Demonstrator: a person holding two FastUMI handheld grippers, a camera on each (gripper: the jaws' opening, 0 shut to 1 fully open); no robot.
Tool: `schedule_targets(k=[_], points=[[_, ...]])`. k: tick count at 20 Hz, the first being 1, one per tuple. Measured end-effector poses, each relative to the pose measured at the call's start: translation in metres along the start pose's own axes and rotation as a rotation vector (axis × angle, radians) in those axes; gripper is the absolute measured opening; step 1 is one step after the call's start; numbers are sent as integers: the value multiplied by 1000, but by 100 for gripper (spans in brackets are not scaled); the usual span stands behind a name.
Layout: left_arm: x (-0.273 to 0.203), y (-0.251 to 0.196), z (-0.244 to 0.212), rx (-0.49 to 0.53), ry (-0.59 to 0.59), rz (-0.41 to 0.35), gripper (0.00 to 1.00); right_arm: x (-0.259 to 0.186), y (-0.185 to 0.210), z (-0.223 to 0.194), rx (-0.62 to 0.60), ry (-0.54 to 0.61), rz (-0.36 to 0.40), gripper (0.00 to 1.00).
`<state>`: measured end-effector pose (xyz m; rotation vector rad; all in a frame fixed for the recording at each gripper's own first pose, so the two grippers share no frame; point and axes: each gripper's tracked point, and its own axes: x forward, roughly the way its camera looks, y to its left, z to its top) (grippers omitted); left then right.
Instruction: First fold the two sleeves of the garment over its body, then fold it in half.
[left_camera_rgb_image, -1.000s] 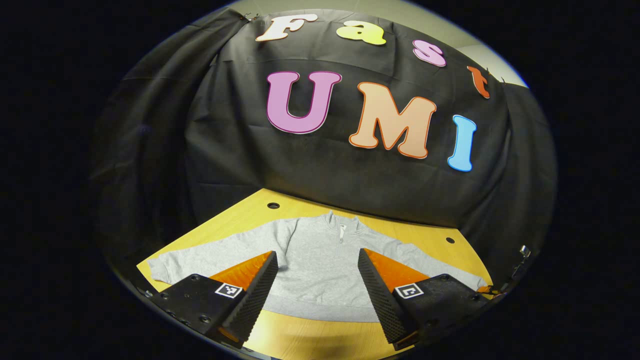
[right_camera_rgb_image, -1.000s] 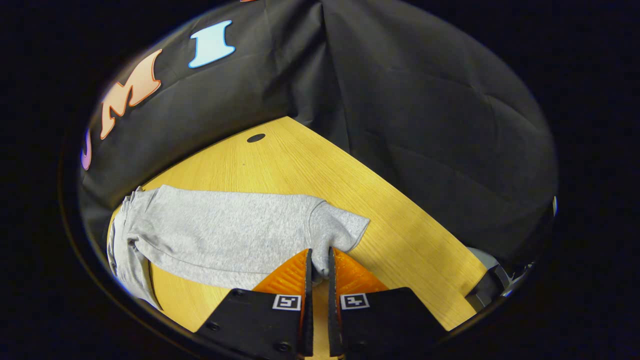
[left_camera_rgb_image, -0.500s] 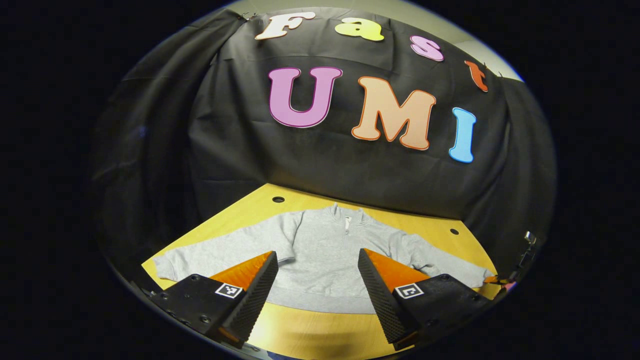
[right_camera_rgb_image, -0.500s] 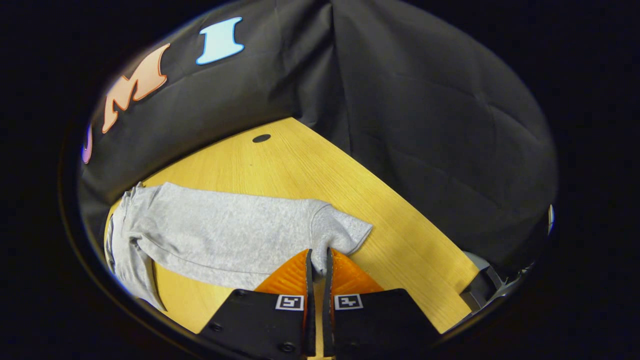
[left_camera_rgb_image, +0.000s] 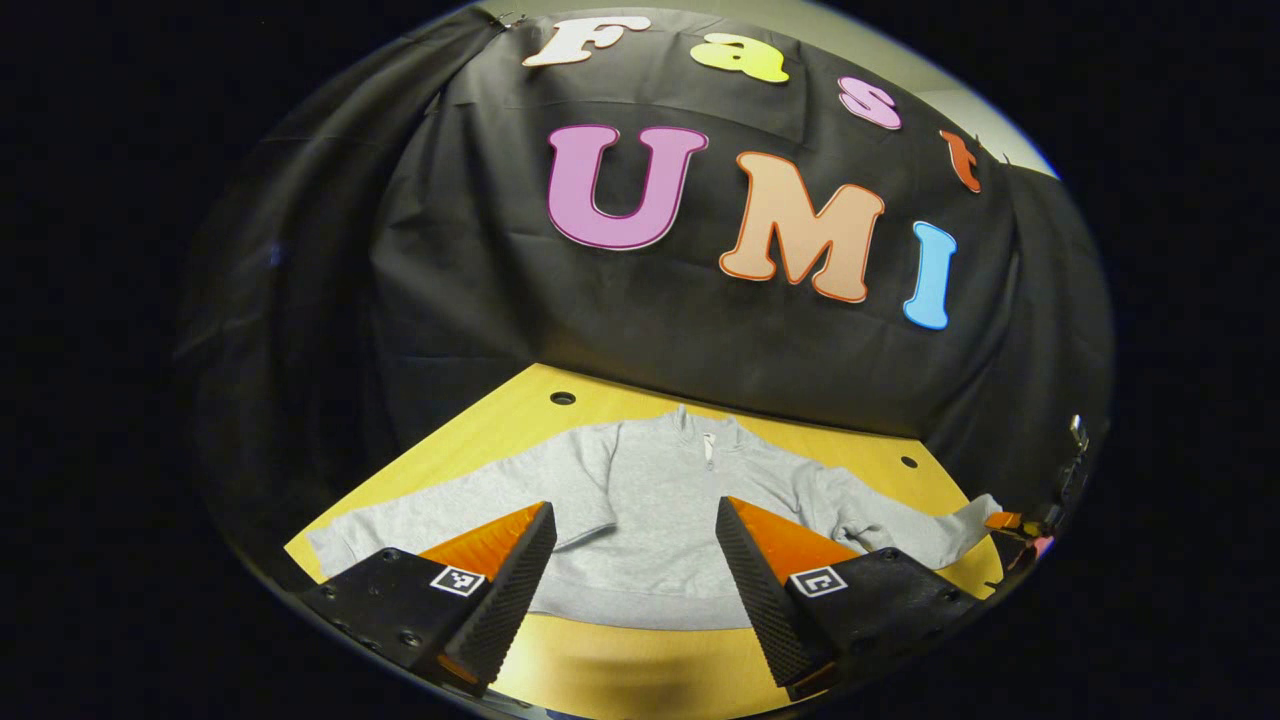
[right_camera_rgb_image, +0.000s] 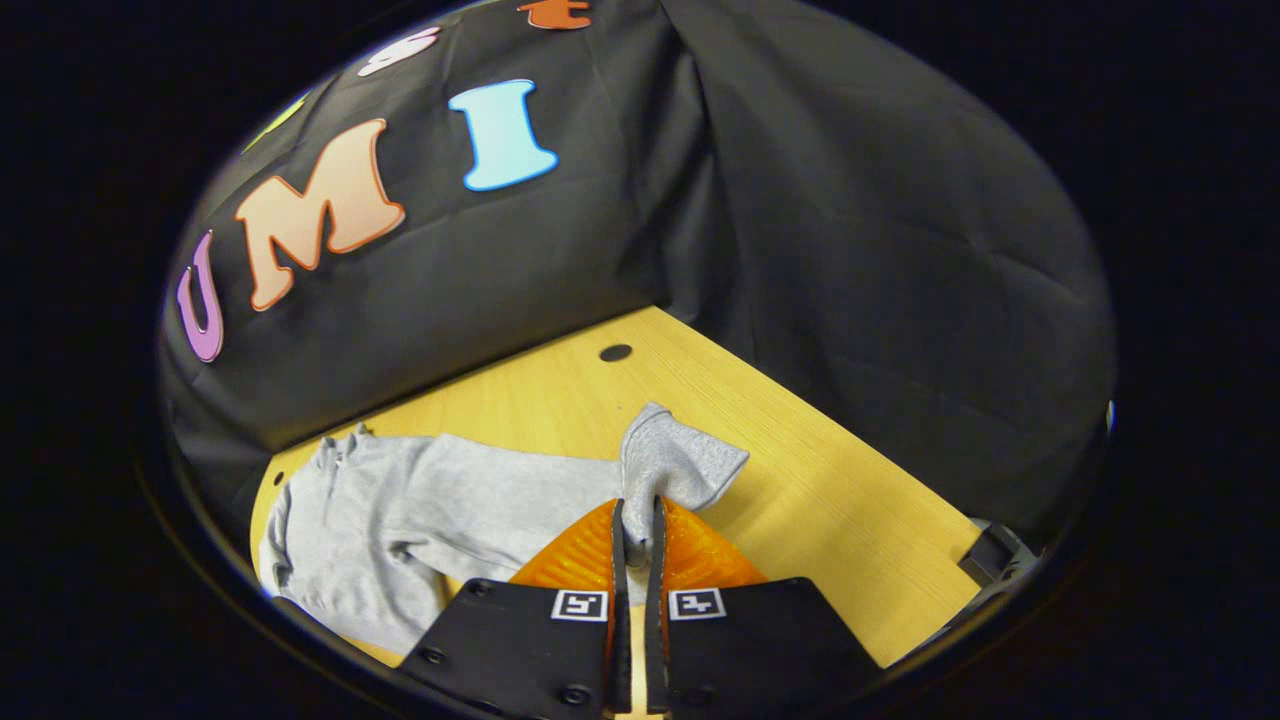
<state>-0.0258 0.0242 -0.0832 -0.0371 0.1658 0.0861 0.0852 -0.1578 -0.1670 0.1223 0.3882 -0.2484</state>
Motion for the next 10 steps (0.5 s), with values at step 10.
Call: schedule_targets(k=[10], points=[[13, 56, 3, 34, 29, -15, 94, -38, 184, 41, -108, -109, 226, 8]])
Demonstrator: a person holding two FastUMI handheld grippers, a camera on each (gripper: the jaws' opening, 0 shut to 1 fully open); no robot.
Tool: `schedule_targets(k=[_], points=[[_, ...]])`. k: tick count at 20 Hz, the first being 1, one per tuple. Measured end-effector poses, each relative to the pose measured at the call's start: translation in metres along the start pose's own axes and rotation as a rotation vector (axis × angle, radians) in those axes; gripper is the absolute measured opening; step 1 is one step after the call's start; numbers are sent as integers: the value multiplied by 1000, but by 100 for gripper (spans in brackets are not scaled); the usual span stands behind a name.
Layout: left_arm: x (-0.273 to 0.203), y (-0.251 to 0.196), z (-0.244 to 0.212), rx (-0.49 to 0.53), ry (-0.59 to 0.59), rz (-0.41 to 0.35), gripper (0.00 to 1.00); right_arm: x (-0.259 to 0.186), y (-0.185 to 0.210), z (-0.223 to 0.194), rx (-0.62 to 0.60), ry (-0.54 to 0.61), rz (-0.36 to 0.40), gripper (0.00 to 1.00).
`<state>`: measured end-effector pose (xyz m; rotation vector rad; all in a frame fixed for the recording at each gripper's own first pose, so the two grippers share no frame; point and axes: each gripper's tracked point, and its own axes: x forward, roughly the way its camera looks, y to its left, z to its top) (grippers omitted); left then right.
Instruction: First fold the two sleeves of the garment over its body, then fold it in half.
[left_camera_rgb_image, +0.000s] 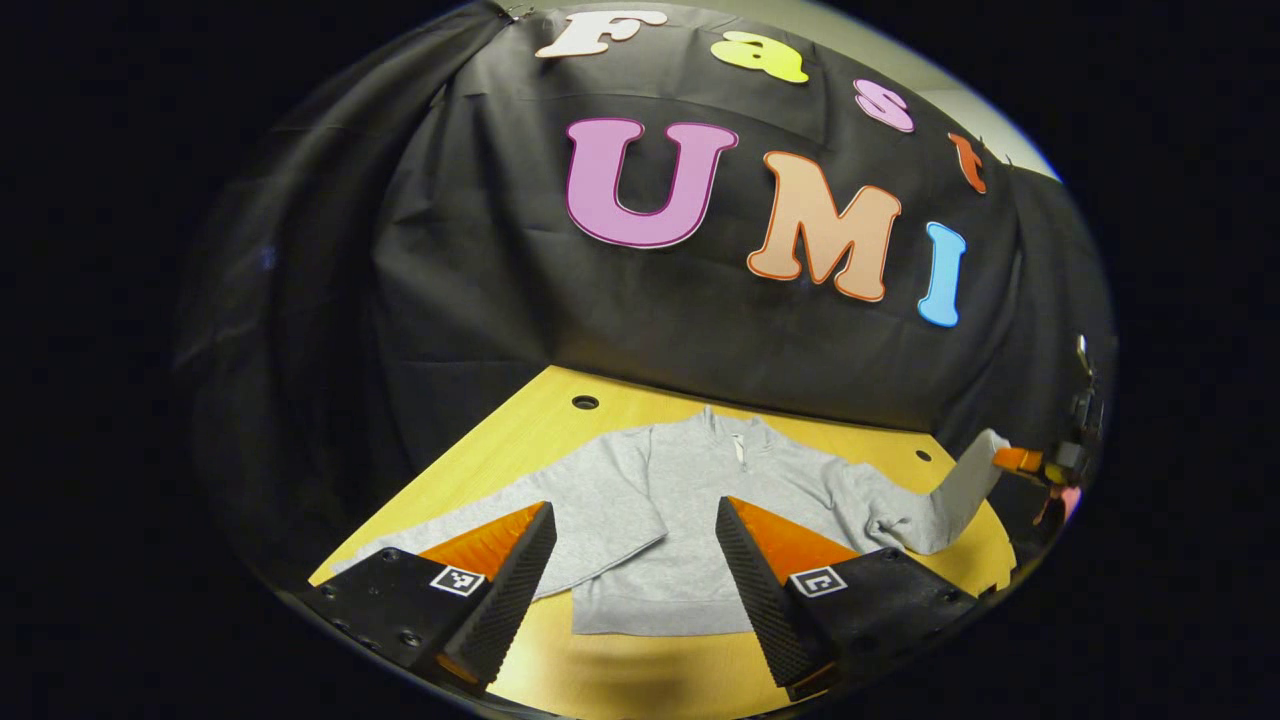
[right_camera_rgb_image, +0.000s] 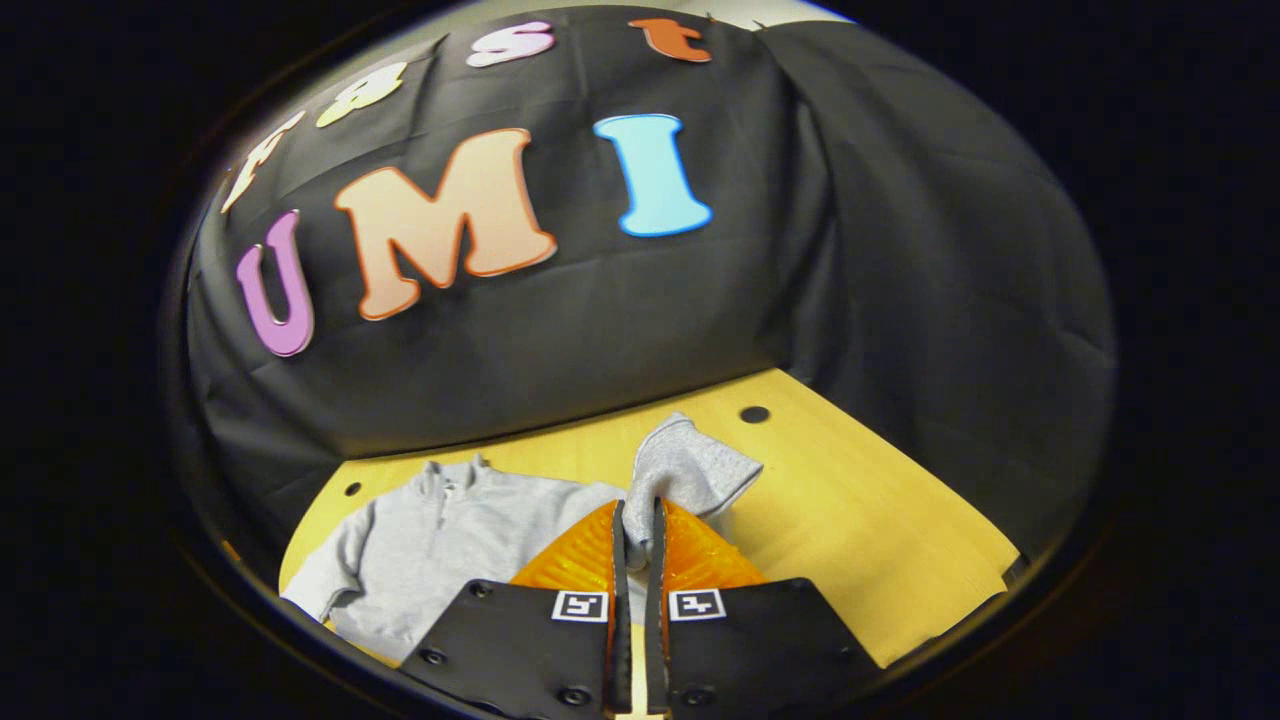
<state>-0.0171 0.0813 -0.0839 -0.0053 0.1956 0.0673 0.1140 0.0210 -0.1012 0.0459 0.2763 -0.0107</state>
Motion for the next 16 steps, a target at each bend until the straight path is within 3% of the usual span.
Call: schedule_targets(k=[9, 16], points=[[1, 50, -6, -18, 25, 49, 94, 22, 174, 1, 17, 8, 279, 7], [-14, 100, -20, -54, 45, 158, 94, 19, 299, -32, 92, 74, 578, 7]])
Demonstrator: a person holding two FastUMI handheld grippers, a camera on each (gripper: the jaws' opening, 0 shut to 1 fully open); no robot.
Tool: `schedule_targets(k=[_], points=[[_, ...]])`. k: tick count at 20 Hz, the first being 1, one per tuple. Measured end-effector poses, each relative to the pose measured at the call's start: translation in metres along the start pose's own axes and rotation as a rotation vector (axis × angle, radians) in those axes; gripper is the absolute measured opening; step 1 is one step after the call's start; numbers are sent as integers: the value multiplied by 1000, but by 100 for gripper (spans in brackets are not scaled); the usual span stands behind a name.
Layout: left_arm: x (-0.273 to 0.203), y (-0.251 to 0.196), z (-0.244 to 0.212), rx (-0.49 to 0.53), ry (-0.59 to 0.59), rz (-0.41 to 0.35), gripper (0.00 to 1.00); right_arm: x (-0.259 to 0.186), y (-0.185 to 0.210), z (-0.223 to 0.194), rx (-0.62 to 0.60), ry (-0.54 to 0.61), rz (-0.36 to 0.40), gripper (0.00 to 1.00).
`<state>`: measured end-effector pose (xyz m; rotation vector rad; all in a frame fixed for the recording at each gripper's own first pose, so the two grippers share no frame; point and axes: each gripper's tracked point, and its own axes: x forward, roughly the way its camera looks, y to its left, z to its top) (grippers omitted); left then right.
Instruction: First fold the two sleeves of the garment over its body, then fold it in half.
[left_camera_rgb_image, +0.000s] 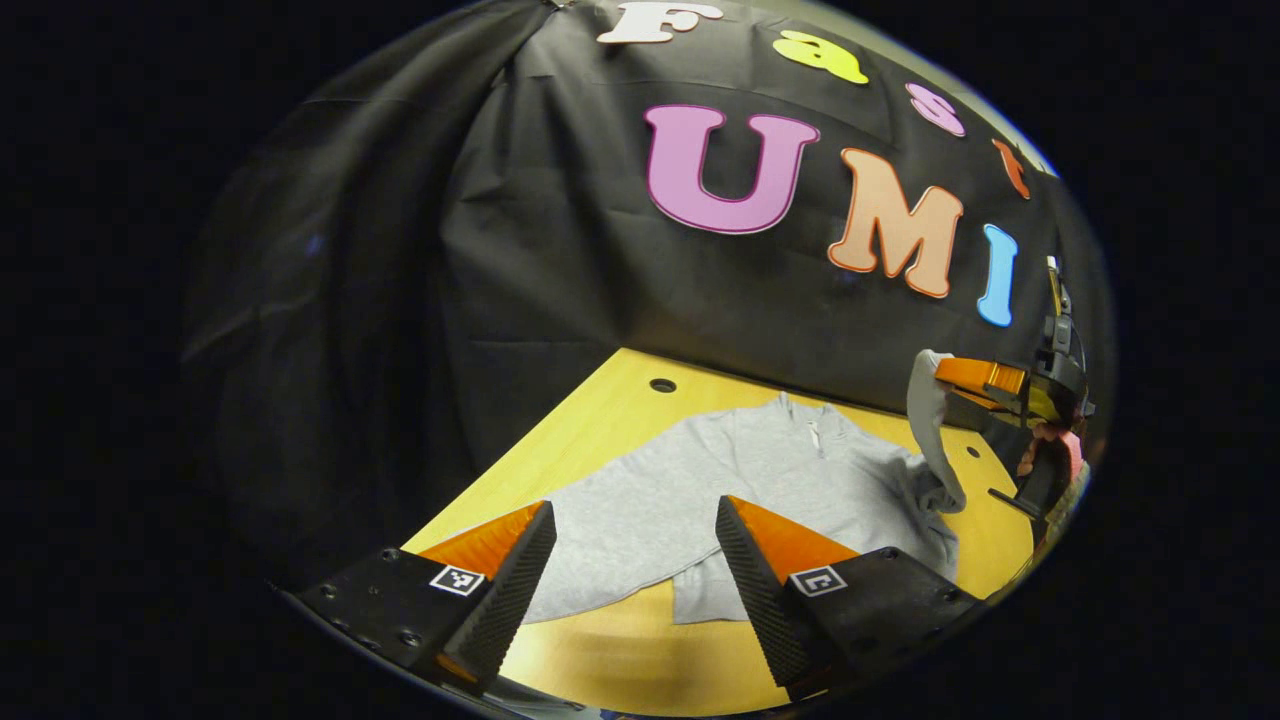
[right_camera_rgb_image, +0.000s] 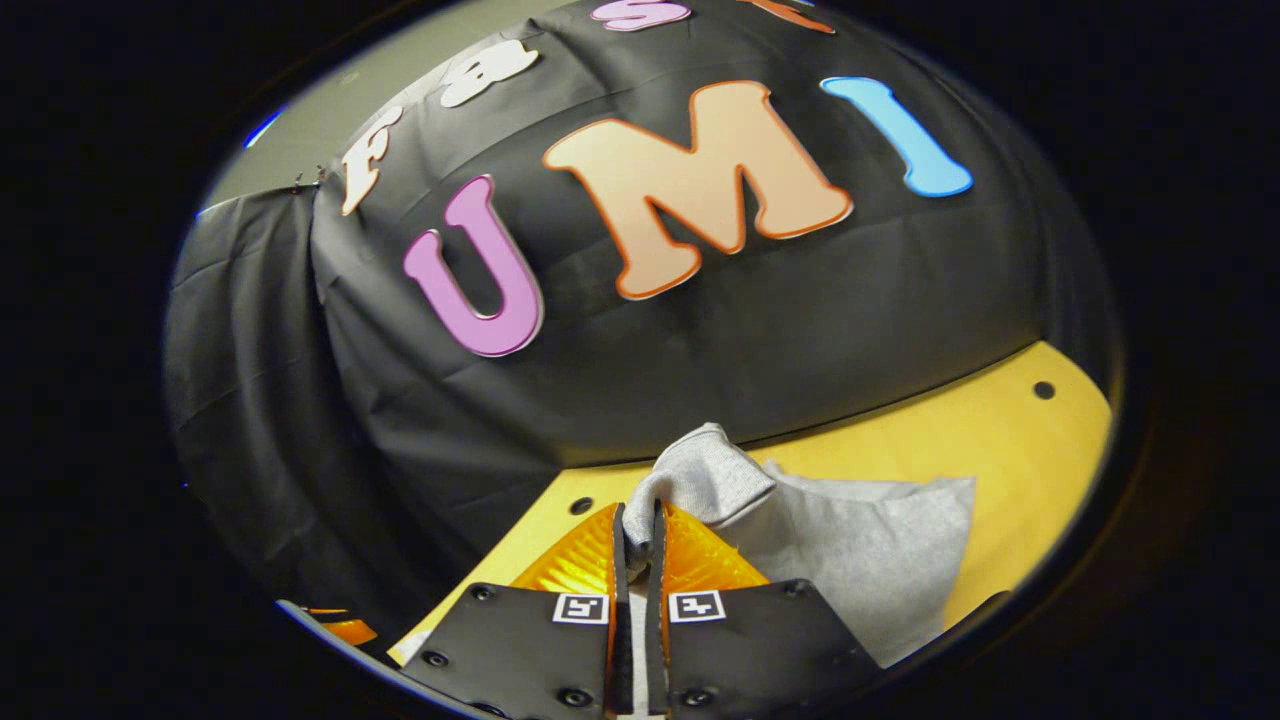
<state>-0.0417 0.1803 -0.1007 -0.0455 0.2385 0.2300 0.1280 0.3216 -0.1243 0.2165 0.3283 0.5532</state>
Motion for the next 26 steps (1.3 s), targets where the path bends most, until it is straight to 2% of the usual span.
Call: schedule_targets(k=[4, 8, 11, 16, 19, 20, 21, 24, 26], points=[[-3, 18, -8, -17, 12, 60, 94, 32, 34, -30, 53, 50, 97, 7], [-8, 41, -27, -56, 24, 117, 94, 63, 52, -69, 55, 118, 147, 7], [-4, 58, -40, -73, 27, 167, 95, 84, 52, -101, 72, 165, 139, 7], [1, 103, -84, -71, 85, 244, 94, 102, 38, -131, 55, 189, 112, 7], [7, 120, -103, -88, 118, 266, 95, 107, 44, -143, 32, 214, 111, 13], [10, 123, -106, -88, 125, 266, 95, 107, 43, -147, 18, 223, 107, 25], [12, 126, -111, -83, 136, 267, 95, 104, 44, -149, 7, 228, 119, 25], [19, 131, -125, -81, 168, 271, 95, 105, 46, -157, -41, 216, 128, 69], [24, 133, -131, -78, 191, 272, 95, 89, 53, -153, -77, 207, 132, 97]])
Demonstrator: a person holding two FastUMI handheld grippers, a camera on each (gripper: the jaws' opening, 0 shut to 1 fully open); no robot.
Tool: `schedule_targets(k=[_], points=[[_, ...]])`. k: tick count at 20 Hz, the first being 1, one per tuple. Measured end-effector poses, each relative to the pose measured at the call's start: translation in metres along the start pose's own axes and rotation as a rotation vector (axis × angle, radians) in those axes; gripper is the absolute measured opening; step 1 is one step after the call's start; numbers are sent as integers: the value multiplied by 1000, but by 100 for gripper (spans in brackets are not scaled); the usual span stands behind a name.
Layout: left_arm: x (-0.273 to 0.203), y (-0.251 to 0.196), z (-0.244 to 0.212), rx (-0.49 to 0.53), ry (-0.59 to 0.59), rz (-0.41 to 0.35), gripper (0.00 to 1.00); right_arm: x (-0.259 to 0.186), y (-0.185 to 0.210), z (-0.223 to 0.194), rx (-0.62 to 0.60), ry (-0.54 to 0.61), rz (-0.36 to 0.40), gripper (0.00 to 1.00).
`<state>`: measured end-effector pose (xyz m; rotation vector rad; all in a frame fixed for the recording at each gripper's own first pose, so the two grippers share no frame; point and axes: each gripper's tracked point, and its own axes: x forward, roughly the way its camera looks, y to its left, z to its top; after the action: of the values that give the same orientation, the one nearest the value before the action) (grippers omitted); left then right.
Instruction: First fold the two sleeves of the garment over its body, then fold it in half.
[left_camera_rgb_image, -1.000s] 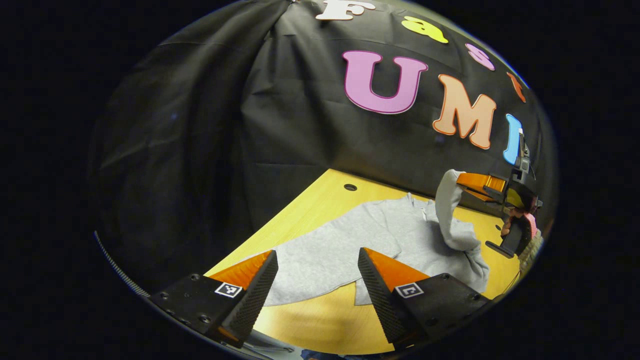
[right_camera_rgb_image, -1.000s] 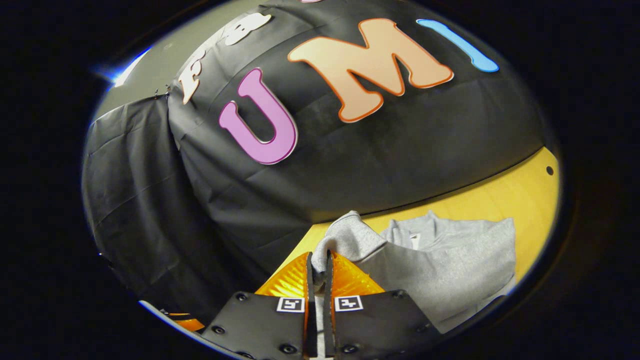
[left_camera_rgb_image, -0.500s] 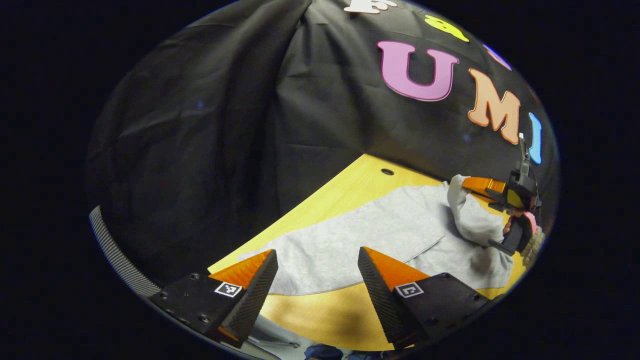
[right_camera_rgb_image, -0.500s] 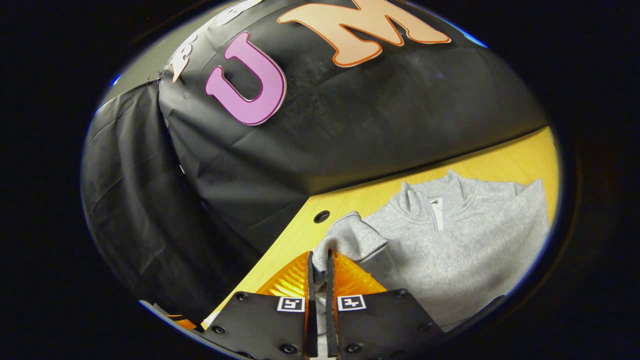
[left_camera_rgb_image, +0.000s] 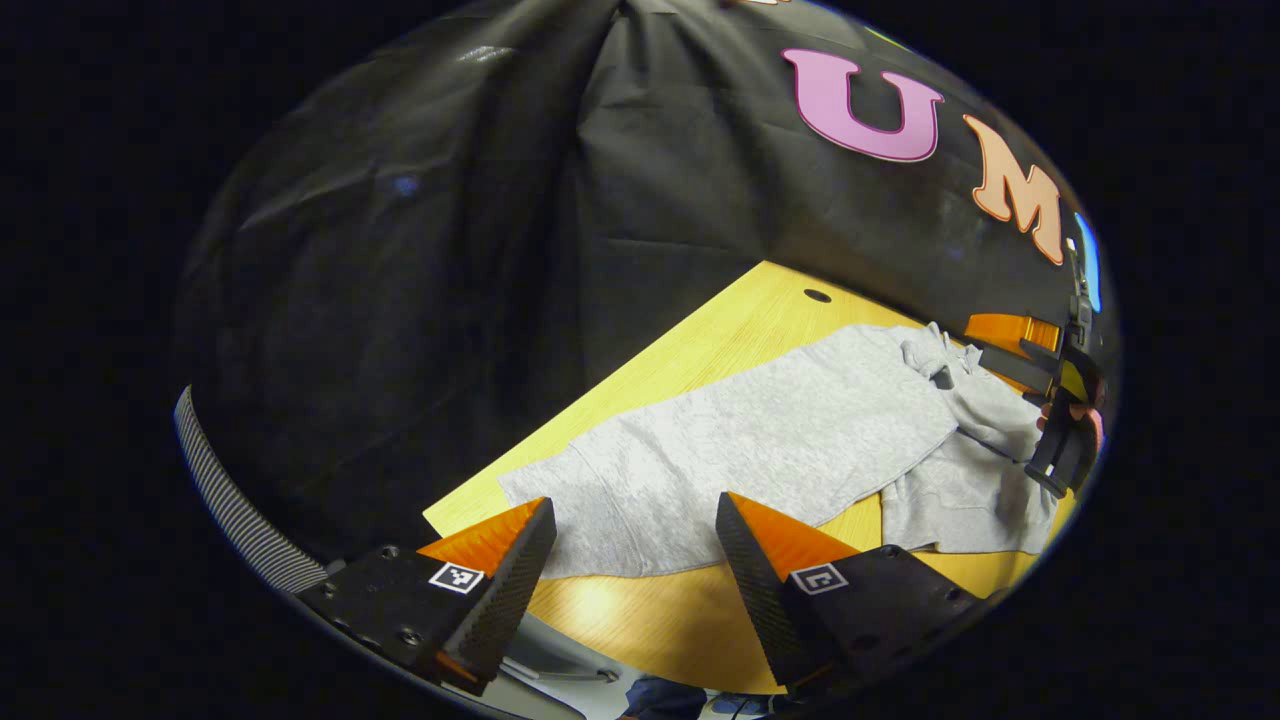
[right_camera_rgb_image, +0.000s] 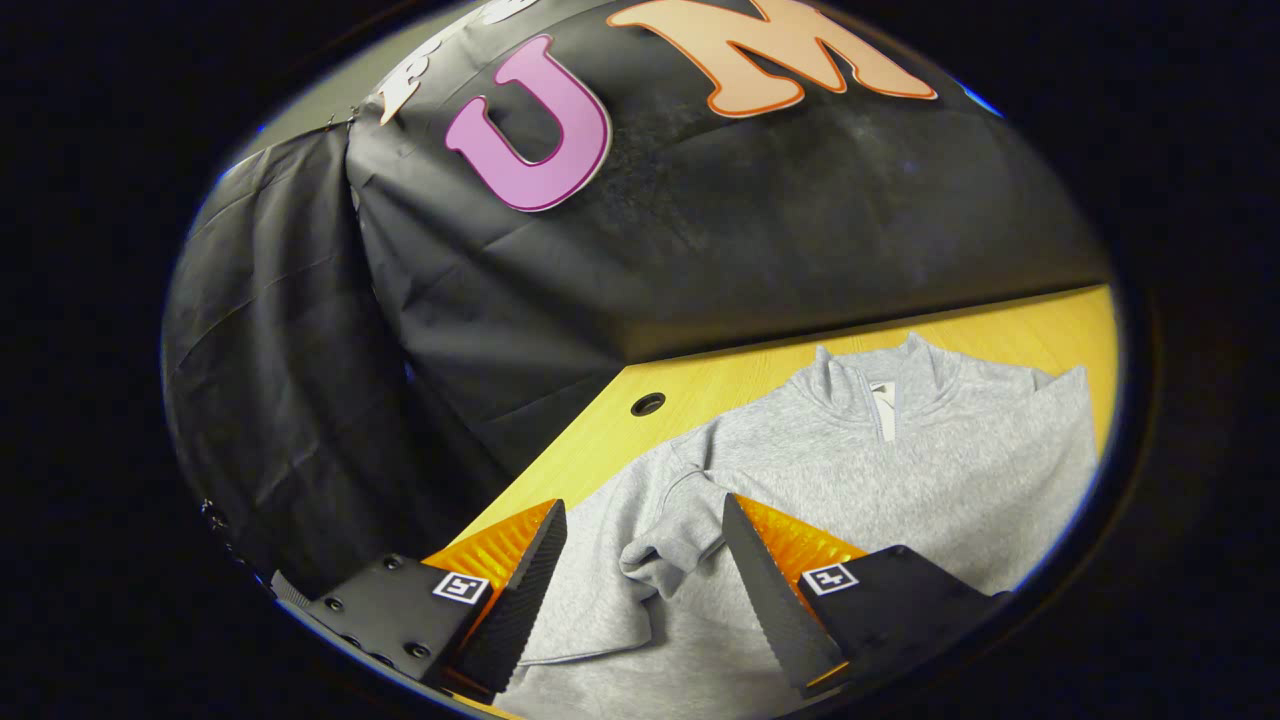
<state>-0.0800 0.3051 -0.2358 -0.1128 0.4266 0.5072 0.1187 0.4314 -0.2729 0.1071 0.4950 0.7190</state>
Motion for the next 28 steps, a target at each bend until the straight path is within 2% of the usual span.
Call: schedule_targets(k=[6, 11, 14, 15, 16, 17, 18, 19, 21, 28], points=[[13, 3, -15, 27, 44, 33, 95, -33, 2, 13, -162, -26, -53, 98], [14, 2, -21, 64, 56, 34, 95, -63, -12, 30, -180, -62, -112, 97], [25, -4, -17, 70, 43, 2, 80, -86, -24, 45, -178, -88, -150, 98], [27, -8, -14, 67, 37, -10, 69, -95, -31, 50, -189, -98, -169, 98], [27, -10, -15, 60, 37, -21, 63, -104, -38, 56, -211, -106, -189, 98], [29, -13, -13, 61, 27, -37, 52, -112, -44, 60, -233, -113, -209, 93], [29, -14, -13, 57, 25, -55, 46, -122, -51, 64, -247, -117, -228, 97], [29, -16, -13, 47, 27, -64, 28, -132, -56, 65, -248, -122, -243, 97], [31, -17, -13, 38, 37, -72, 16, -150, -69, 69, -233, -137, -283, 98], [33, -21, -11, 48, 111, -77, 3, -225, -117, 79, -174, -199, -448, 97]])
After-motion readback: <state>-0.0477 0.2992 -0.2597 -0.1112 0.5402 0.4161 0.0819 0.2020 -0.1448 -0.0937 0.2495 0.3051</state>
